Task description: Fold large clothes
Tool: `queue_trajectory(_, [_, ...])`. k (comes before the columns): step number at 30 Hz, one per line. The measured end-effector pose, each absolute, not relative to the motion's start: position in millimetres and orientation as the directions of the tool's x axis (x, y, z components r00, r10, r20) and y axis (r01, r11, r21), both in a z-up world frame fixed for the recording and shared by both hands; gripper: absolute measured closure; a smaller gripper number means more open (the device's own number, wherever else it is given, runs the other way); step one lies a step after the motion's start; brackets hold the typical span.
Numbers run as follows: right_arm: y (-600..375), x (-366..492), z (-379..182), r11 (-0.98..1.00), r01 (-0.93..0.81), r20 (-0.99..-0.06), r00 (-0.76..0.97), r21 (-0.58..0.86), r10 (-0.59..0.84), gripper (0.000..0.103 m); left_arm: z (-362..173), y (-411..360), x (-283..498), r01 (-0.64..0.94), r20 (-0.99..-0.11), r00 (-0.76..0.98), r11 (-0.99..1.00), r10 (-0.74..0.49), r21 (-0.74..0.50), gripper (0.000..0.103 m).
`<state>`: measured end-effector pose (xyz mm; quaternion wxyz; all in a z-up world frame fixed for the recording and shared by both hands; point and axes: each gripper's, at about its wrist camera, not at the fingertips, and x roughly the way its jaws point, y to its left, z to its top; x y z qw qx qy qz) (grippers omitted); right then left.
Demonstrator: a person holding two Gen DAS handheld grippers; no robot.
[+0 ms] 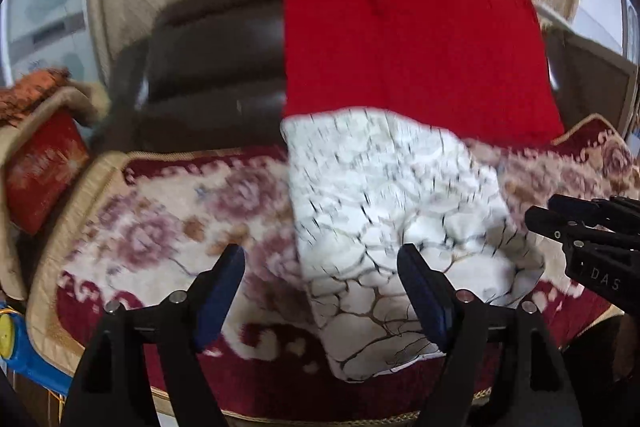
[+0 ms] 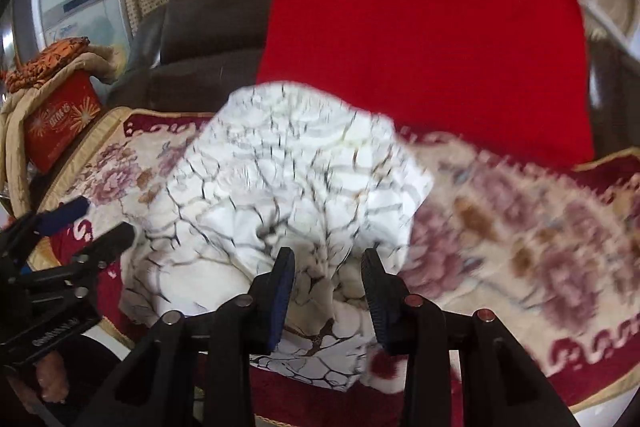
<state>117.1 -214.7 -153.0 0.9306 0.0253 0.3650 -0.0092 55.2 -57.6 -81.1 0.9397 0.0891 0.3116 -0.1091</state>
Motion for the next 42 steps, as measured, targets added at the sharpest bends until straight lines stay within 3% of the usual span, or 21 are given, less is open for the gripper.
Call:
queue_trajectory(1, [-205.6,117.5,-141.6,0.999,0.044,-0.661,0.750,0.018,-0.021,0.062,-71.2,-54.7,48.9,0.248,-0.581,0.801,0.963,-0.144,0.103,0.022])
queue_trajectory(2, [-202.5,114.8,-135.1,0.999,0.048,-0.648,0.761,0.003,-0.035,0.050,-64.8,-52.8,45.1,0.240,-0.567,0.812,0.965,-0.141,0.103,0.020])
queue_trajectory(3, [-199.9,110.0,-128.9,0.998,0.054,-0.627,0.777,-0.019,-0.054,0.045,-58.9,-49.8,43.2,0.235,-0.556,0.819,0.967,-0.141,0.101,0.019])
queue_trajectory(4, [-197.5,103.2,-120.7,0.998,0.059,-0.603,0.795,-0.036,-0.069,0.044,-50.7,-47.3,38.5,0.233,-0.541,0.828,0.968,-0.146,0.096,0.019])
queue_trajectory(28, [-185.5,23.6,-32.6,0.992,0.114,-0.412,0.902,-0.057,-0.127,0.044,18.4,-42.5,-28.0,0.227,-0.444,0.876,0.973,-0.188,0.035,0.018])
queue_trajectory(34, [-183.8,9.3,-19.1,0.993,0.109,-0.398,0.909,-0.046,-0.119,0.044,33.4,-53.6,-52.2,0.197,-0.352,0.928,0.961,-0.119,0.196,0.018])
queue_trajectory(37, [-182.3,6.8,-12.3,0.994,0.104,-0.392,0.913,-0.045,-0.113,0.044,47.1,-54.2,-62.2,0.190,-0.312,0.943,0.958,-0.118,0.214,0.011])
queue_trajectory(42, [-182.1,-1.8,0.5,0.992,0.121,-0.365,0.923,-0.034,-0.125,0.044,71.3,-54.5,-73.6,0.167,-0.257,0.961,0.955,-0.102,0.246,0.010])
